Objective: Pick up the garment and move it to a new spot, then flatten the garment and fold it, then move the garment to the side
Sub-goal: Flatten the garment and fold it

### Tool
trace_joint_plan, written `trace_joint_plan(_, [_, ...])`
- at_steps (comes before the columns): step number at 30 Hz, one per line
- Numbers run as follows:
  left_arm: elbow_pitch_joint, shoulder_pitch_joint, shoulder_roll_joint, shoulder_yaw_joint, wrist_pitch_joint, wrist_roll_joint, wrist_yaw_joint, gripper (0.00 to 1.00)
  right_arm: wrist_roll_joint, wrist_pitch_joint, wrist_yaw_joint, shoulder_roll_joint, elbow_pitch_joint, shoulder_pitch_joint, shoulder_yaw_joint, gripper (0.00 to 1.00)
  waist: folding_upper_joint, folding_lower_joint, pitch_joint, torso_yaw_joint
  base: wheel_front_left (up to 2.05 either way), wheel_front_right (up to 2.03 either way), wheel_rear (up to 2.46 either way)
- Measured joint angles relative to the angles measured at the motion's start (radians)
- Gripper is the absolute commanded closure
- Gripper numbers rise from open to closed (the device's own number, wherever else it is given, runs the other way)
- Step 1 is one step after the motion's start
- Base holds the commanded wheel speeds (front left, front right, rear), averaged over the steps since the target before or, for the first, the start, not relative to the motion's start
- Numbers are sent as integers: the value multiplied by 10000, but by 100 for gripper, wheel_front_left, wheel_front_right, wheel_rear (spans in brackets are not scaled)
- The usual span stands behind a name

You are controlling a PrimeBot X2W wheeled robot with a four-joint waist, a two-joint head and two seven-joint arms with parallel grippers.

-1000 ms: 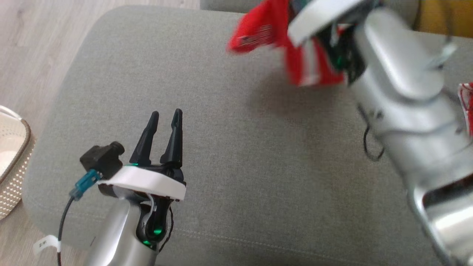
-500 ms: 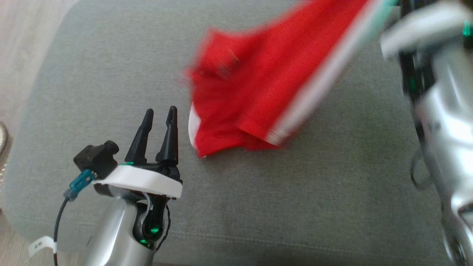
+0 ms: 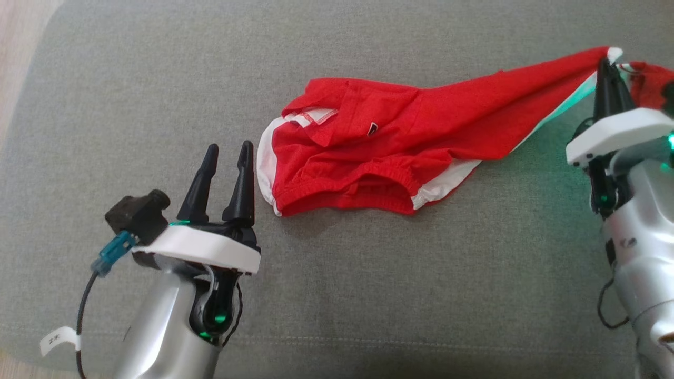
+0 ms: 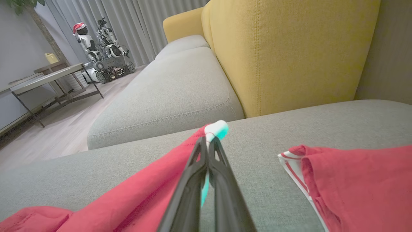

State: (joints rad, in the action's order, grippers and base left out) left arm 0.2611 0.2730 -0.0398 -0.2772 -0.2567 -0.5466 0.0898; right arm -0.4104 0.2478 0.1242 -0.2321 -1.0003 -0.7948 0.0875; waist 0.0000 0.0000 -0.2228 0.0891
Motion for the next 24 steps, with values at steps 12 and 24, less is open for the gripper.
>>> trace_joint_plan(12, [123,-35,0,-13,0,69,81,0,644,4,0,155,970,658,-251,0,0,0,618,-31,0,0,0])
trace_joint_plan(24, [-132,-466,-2,259,0,94,73,0,953,31,0,830,5436,3717,-476,0,0,0,1069,-263,0,0,0])
